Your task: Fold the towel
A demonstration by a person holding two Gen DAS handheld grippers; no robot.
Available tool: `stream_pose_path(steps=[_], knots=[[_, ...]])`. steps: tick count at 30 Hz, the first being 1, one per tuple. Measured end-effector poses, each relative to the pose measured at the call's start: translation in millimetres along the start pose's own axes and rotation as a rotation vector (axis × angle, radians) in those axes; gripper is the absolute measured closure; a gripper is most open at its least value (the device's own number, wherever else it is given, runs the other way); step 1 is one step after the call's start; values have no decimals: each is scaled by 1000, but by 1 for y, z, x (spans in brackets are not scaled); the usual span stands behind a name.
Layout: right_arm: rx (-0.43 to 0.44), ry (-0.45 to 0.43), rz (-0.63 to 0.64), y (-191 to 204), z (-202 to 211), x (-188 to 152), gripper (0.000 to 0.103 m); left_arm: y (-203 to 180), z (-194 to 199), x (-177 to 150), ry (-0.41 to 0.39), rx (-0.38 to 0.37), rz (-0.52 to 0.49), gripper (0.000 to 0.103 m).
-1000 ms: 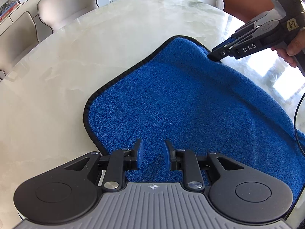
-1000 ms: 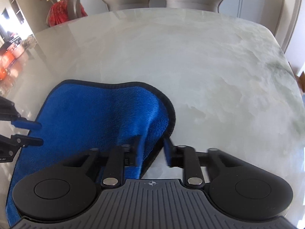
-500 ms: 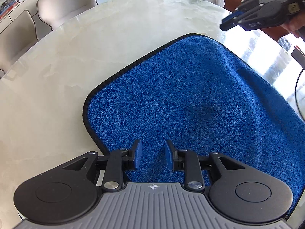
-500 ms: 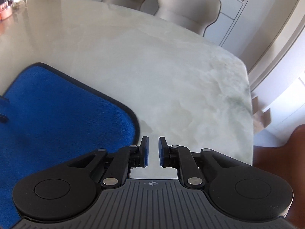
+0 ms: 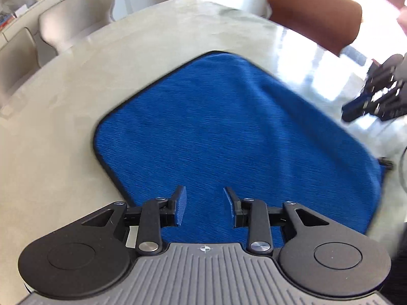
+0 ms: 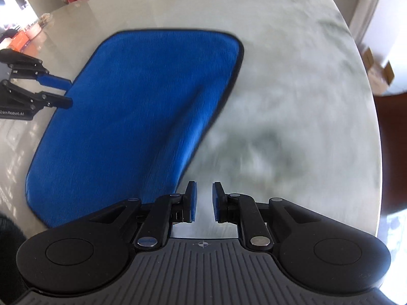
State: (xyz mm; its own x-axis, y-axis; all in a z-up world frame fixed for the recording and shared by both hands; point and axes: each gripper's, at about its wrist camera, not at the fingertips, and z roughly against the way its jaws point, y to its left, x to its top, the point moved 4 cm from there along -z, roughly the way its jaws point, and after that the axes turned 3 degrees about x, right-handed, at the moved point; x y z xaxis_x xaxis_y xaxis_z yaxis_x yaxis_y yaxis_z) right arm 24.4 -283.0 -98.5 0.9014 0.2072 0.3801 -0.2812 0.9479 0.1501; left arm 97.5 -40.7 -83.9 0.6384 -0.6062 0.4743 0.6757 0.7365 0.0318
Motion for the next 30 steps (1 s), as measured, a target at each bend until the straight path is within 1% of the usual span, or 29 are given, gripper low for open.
stream_pose_path(steps=[4,7,10,15,17,21,24,26,30], knots=[[17,-23,-44,14,1,-15,89,-20,6,-10,8,-45,-20,68],[9,-45,-35,25,-1,-17,89,-34,4,-16,20,-66,-45,67],[1,-47,3,38,-2,-15,89,-39,3,-24,37,-79,-53,67],[-111,11,112,47,-8,-31,88,-38,7,-40,73,-79,-42,66],[-129,10,125,46,-8,-36,87,-38,9,-46,79,-77,-37,66],[-175,22,76,38,-4,-40,73,-37,10,-59,100,-67,-35,66],[-223,36,45,32,-1,-43,73,-37,8,-67,119,-63,-25,65],[-261,42,41,30,0,-45,73,-38,9,-71,115,-60,-23,65],[-292,50,-10,30,3,-50,73,-37,13,-75,112,-61,-19,62]])
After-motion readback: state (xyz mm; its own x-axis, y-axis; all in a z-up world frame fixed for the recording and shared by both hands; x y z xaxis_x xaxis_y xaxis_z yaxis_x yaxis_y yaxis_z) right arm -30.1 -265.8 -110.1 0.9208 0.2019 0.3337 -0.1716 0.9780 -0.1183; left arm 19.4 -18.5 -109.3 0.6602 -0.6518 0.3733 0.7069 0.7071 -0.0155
